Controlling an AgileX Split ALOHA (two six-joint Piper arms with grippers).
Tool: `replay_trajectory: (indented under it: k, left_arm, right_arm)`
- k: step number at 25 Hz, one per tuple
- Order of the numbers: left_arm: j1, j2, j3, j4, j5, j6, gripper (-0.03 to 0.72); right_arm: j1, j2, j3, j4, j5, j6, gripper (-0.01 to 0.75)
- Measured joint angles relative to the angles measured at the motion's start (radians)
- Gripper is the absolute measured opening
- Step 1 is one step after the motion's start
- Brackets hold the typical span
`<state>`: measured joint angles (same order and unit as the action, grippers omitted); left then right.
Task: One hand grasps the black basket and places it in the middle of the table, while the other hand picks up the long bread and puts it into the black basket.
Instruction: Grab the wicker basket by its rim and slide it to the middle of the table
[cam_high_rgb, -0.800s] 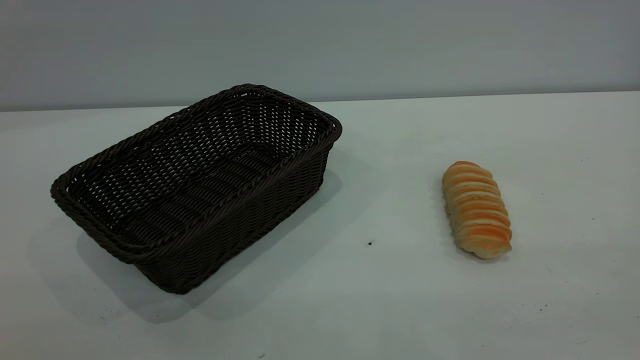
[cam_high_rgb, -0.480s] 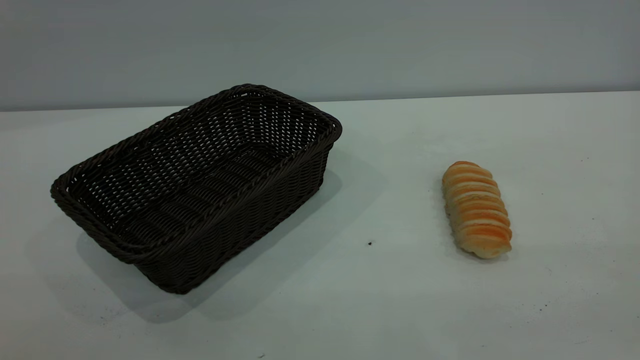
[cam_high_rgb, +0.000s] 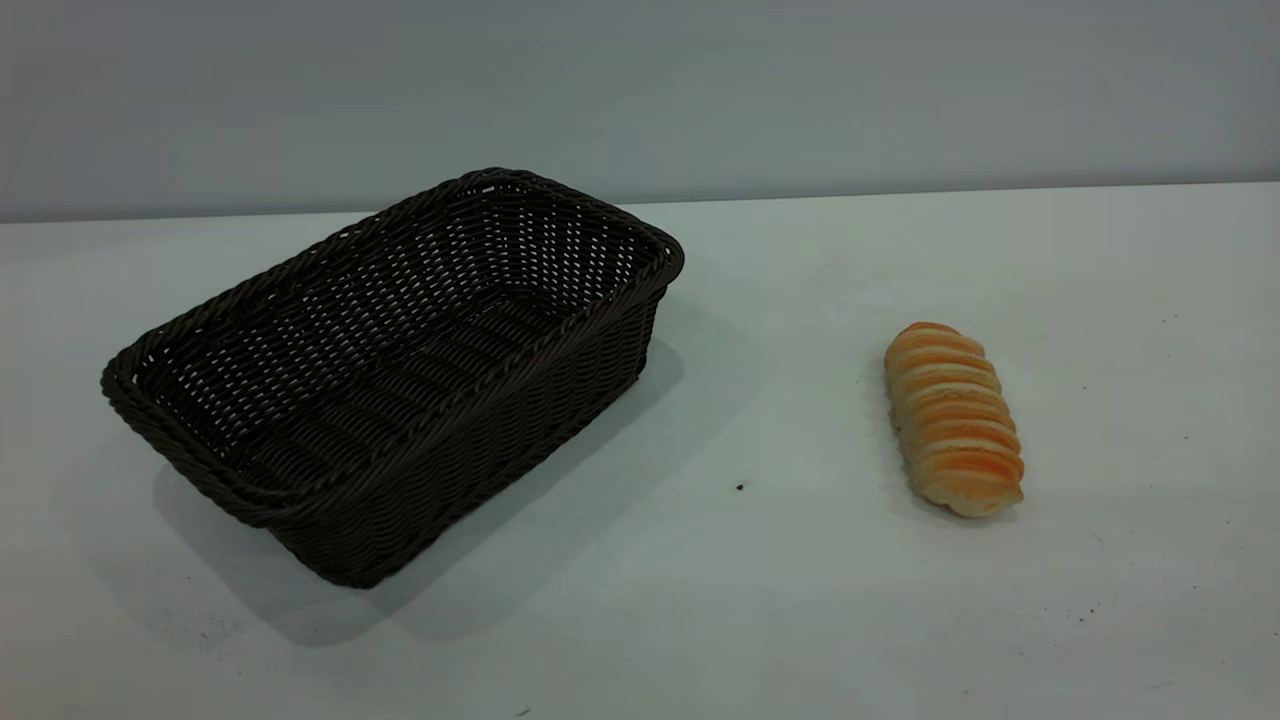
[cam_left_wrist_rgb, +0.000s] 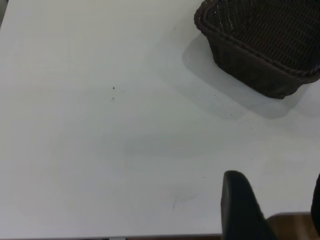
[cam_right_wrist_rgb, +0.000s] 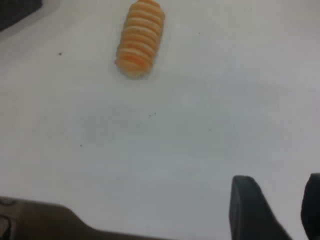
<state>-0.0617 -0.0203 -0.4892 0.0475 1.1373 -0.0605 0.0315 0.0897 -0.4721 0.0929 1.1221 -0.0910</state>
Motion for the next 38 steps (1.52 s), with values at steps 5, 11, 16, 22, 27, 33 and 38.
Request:
replay_trajectory:
  k: [5, 11, 16, 22, 27, 33, 38]
  left_arm:
    - [0.0, 0.0, 0.0, 0.0, 0.0, 0.0, 0.414]
    - [0.0, 0.0, 0.0, 0.0, 0.0, -0.001, 0.414]
    - [0.0, 0.0, 0.0, 0.0, 0.0, 0.0, 0.414]
    - [0.0, 0.0, -0.002, 0.0, -0.008, 0.002, 0.414]
    - [0.0, 0.0, -0.017, -0.015, -0.105, 0.003, 0.414]
    - [0.0, 0.054, -0.018, -0.032, -0.146, -0.013, 0.414]
    - [0.0, 0.189, -0.018, -0.032, -0.224, -0.051, 0.414]
  right_arm:
    - [0.0, 0.0, 0.0, 0.0, 0.0, 0.0, 0.238]
    - [0.0, 0.0, 0.0, 0.0, 0.0, 0.0, 0.238]
    - [0.0, 0.0, 0.0, 0.0, 0.0, 0.0, 0.238]
    - [0.0, 0.0, 0.0, 0.0, 0.0, 0.0, 0.238]
    - [0.0, 0.0, 0.0, 0.0, 0.0, 0.0, 0.238]
    - [0.0, 0.0, 0.0, 0.001, 0.0, 0.001, 0.238]
    - [0.0, 0.0, 0.0, 0.025, -0.001, -0.003, 0.238]
